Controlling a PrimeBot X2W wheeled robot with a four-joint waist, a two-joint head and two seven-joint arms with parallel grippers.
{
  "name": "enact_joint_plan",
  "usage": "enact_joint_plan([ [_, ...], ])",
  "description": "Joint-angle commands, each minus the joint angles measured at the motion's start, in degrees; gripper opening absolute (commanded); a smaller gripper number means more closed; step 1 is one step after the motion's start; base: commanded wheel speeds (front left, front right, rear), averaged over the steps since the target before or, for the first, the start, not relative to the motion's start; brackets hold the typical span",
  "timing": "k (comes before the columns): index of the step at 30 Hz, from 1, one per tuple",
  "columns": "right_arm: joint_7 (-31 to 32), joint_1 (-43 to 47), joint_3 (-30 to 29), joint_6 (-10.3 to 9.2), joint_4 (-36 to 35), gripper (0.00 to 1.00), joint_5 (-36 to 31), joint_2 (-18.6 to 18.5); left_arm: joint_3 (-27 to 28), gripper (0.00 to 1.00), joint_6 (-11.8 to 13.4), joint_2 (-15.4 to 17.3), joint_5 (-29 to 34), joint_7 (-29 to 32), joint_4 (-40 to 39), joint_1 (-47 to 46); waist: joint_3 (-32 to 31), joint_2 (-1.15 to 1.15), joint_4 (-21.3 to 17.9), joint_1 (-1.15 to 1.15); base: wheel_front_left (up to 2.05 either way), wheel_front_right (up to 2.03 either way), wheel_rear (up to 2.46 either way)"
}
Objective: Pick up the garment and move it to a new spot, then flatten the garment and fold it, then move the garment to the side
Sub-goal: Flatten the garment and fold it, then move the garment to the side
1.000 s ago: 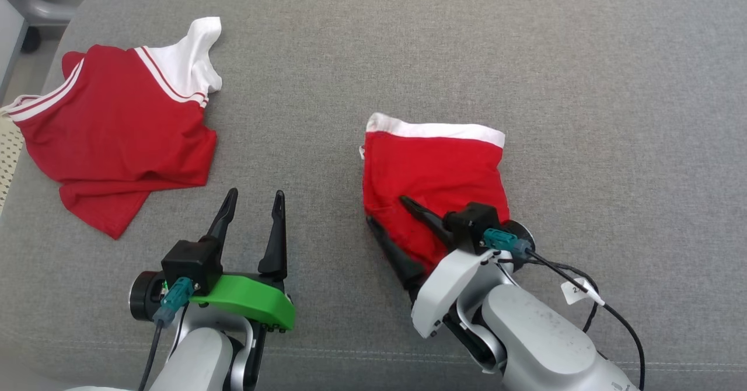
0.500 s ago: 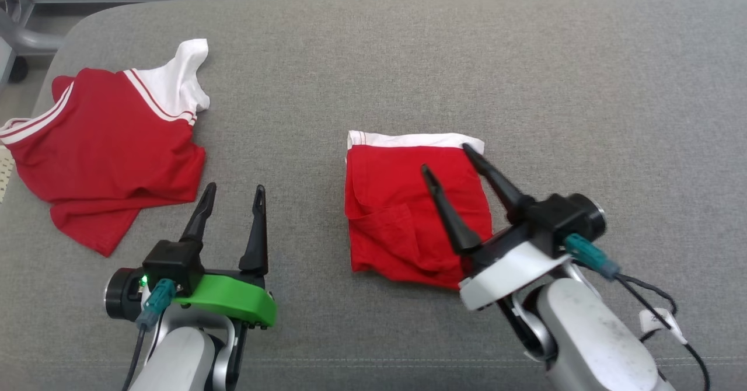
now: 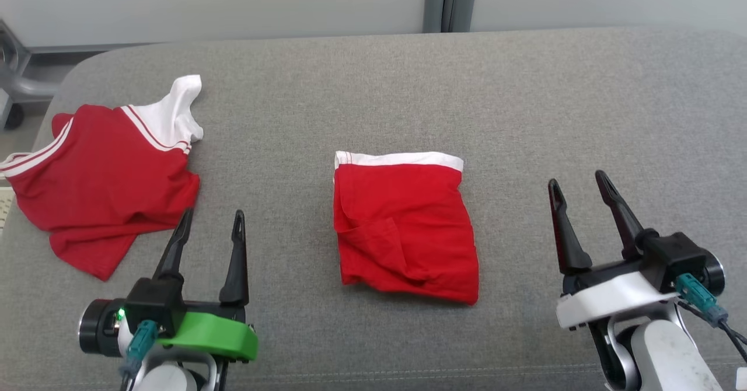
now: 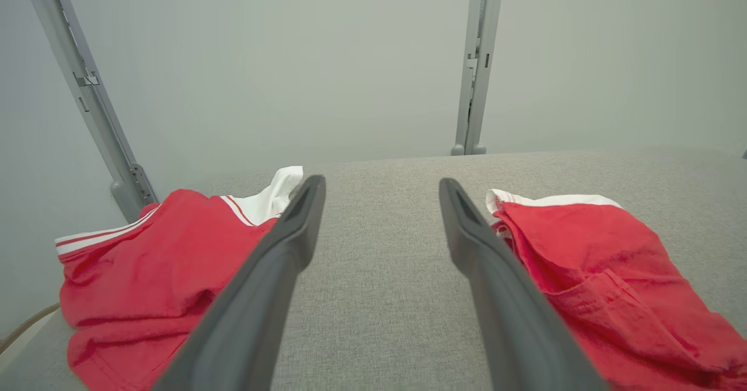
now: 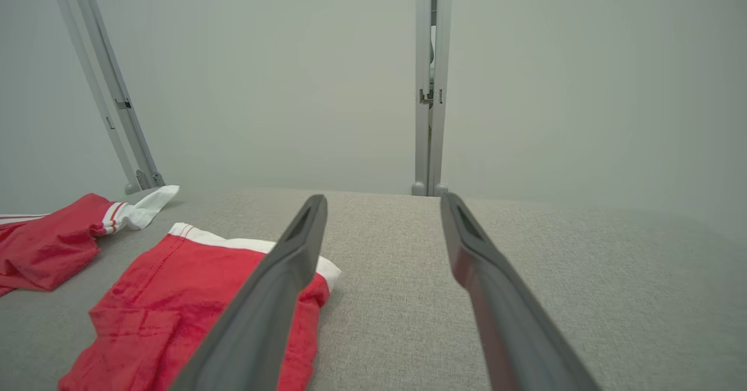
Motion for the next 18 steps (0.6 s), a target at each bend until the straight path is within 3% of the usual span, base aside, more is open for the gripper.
enact_joint_plan([
  [1,0.20,1.42,-0.32,-0.02,0.35,1.00,0.03,-0.18,-0.21,1.00,0.51,0.53,0.26,-0.01,-0.71,1.45,-1.84,0.00,-0.02,0.00,0.00,0.00,0.00],
  [18,2.25,9.44,-3.57,-0.02,-0.51,1.00,2.10,0.92,-1.92,1.00,2.65,3.02,1.13,3.40,-5.33,7.80,-6.82,0.00,0.38,0.00,0.00,0.00,0.00],
])
